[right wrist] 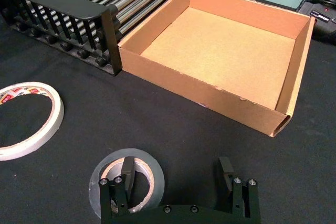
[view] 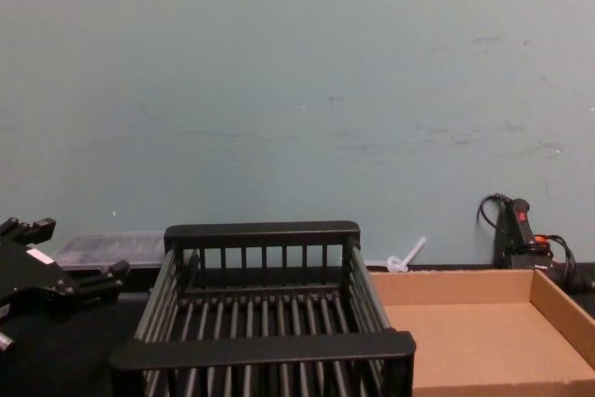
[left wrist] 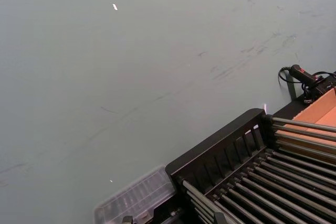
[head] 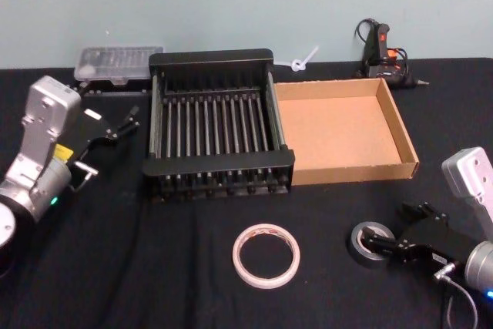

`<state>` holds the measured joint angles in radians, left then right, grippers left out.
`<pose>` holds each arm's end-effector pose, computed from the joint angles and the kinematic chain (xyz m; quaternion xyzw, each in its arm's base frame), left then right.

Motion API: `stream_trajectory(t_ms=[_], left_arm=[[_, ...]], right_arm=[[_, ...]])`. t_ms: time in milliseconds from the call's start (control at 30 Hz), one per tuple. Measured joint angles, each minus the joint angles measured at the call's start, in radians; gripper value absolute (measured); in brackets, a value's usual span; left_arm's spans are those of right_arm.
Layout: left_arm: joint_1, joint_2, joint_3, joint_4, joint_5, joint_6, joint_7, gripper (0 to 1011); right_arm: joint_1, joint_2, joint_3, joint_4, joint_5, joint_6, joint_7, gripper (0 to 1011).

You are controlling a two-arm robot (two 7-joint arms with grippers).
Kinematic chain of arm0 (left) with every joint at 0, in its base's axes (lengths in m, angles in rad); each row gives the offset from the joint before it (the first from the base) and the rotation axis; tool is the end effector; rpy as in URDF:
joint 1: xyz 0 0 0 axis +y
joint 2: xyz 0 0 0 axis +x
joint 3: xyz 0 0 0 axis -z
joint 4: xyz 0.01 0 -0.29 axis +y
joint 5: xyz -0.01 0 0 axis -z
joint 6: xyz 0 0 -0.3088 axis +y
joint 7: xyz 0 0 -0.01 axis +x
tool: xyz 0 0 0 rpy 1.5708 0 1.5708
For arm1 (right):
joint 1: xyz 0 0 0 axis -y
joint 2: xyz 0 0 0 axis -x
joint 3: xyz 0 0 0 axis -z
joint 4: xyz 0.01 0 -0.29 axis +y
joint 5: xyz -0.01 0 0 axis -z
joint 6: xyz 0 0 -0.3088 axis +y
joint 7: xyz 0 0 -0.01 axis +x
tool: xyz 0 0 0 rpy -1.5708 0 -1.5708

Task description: Pick up the white tape and place it into the black box , Pick up the silver tape and place it into the brown box.

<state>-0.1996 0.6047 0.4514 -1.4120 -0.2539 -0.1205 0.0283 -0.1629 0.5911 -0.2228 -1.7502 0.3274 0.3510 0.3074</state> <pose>0.3581 0.0827 -0.3022 0.1415 -0.1325 0.5799 0.7913 0.2732 -0.0766 -0.2933 -0.2370 0.0991 -0.4634 0.8481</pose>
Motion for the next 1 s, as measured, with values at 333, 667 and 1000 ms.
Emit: stream_trajectory(t_ms=[333, 667, 1000], left_arm=[[0.000, 0.000, 0.000, 0.000, 0.000, 0.000, 0.000, 1001], [0.000, 0.000, 0.000, 0.000, 0.000, 0.000, 0.000, 1001], [0.000, 0.000, 0.000, 0.000, 0.000, 0.000, 0.000, 1001]], right_arm=[[0.000, 0.001, 0.000, 0.000, 0.001, 0.000, 0.000, 1000], [0.000, 0.002, -0.001, -0.001, 0.002, 0.000, -0.001, 787], [0.000, 0.002, -0.001, -0.001, 0.003, -0.001, -0.001, 449]])
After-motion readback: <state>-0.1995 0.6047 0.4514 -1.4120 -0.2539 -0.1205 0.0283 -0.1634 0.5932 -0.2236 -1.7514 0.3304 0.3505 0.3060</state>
